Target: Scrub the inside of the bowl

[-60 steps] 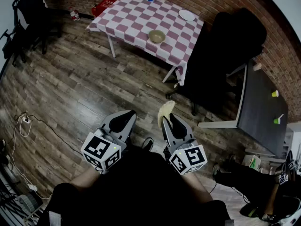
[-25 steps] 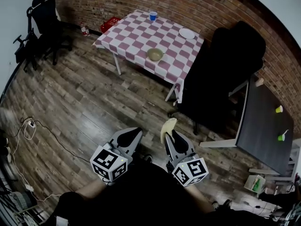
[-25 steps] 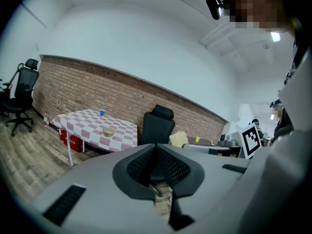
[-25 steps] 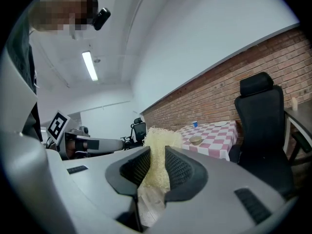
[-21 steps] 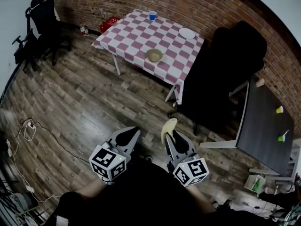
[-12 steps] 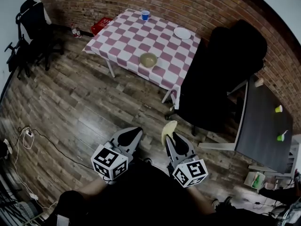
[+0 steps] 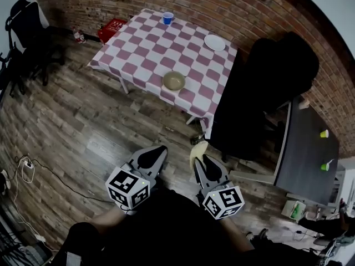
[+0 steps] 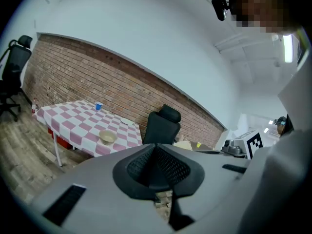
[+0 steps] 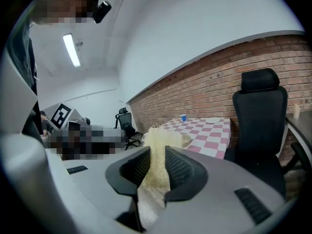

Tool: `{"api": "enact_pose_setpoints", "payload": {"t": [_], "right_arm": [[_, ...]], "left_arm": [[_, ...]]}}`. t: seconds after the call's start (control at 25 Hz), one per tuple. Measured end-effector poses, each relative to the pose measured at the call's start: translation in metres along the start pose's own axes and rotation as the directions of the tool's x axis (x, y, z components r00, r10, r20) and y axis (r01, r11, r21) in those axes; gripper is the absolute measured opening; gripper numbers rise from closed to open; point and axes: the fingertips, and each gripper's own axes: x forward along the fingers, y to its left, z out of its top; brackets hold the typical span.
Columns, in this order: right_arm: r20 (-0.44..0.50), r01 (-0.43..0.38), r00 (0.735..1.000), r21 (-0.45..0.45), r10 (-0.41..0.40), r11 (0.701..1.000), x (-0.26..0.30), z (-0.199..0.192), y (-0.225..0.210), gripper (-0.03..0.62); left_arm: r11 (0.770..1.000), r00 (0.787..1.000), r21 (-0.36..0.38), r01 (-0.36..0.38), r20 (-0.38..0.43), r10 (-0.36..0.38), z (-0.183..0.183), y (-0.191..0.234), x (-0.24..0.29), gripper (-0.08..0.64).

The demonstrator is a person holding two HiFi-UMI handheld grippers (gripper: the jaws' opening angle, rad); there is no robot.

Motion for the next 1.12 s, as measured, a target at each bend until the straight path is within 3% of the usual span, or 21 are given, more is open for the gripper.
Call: {"api": "enact_pose_setpoints", "payload": {"t": [0.36,0.76,1.12], "right_arm": [[-0.077,0.005,0.997,-0.028,-0.007,1.000,0.065,0.008,0.013,0.103],[-0.120,-0.010,0.993,0.029,0.014,1.000,0.110,0.007,-0.002,0.103],[-0.130,-0.095,0.986,0.046,0.101,0.994,0.181,0.041,-0.036,0.103]], "left_arm": [[0.997,0.999,-0.063,-0.043,0.007,0.043,0.014,0.080,-0.004,0.025],[0.992,0.997,-0.096,-0.081,-0.021,0.079,0.021,0.120,0.017,0.025],[0.980,0.984,-0.093,-0.176,-0.021,0.175,0.055,0.162,0.055,0.025]]}}
